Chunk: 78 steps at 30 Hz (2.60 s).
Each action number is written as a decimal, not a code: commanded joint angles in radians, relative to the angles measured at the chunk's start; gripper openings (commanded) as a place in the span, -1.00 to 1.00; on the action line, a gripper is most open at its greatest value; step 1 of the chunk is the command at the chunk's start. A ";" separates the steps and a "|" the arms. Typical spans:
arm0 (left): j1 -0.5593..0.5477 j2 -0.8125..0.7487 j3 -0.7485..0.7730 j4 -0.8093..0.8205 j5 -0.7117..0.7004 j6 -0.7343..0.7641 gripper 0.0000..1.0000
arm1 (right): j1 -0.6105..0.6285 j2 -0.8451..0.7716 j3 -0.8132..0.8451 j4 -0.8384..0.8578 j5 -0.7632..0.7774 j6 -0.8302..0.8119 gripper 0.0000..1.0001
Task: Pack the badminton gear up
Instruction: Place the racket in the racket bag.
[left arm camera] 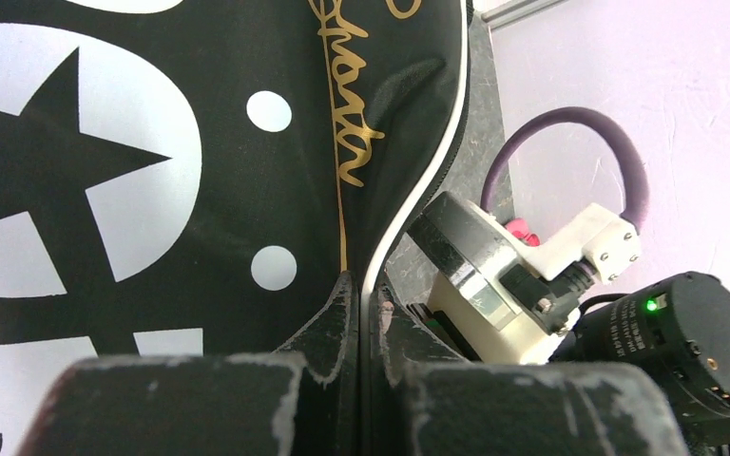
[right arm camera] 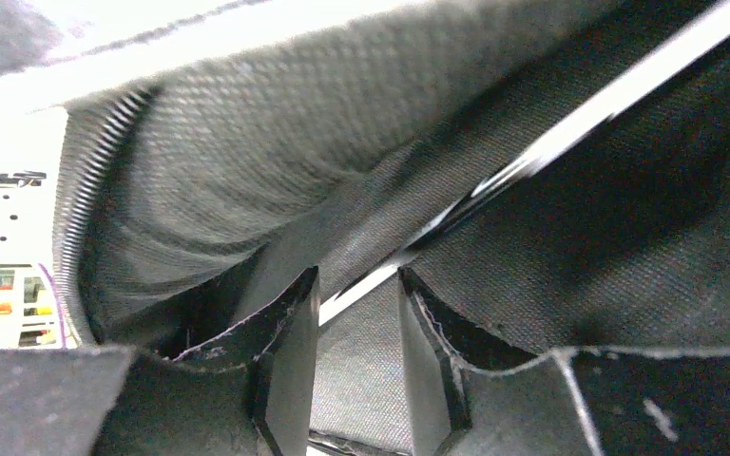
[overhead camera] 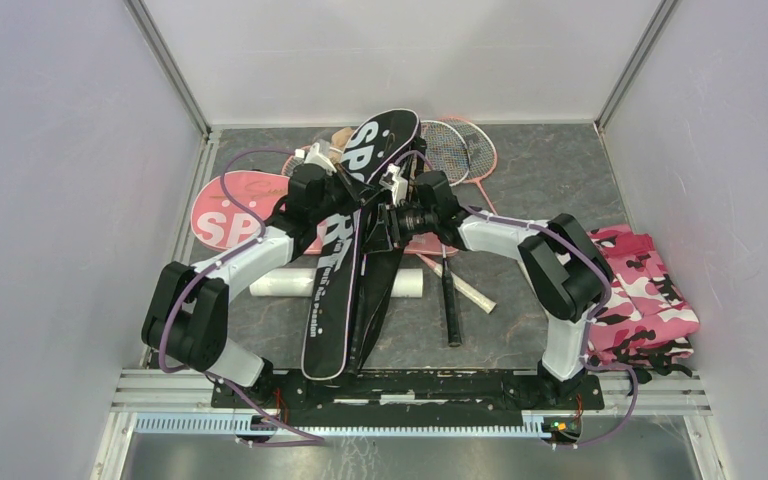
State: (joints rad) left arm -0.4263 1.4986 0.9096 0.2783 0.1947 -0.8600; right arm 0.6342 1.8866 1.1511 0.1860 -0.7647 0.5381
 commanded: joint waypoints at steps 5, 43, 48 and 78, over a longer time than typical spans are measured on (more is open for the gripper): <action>0.018 -0.040 0.041 0.035 0.027 -0.079 -0.96 | 0.006 -0.019 -0.026 0.035 0.072 -0.031 -0.15; 0.032 -0.028 -0.009 0.090 0.070 -0.201 -0.96 | 0.007 0.132 0.126 0.243 -0.037 0.096 -0.18; 0.034 -0.028 -0.005 0.090 0.079 -0.207 -0.96 | 0.008 0.126 0.158 0.178 -0.003 0.045 -0.18; 0.166 -0.100 0.068 0.023 0.072 -0.106 -0.96 | -0.112 -0.325 0.065 -0.456 0.186 -0.634 0.49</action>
State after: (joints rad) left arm -0.2859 1.4361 0.9272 0.3004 0.2684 -1.0187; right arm 0.5705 1.6558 1.2472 -0.1722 -0.6575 0.0483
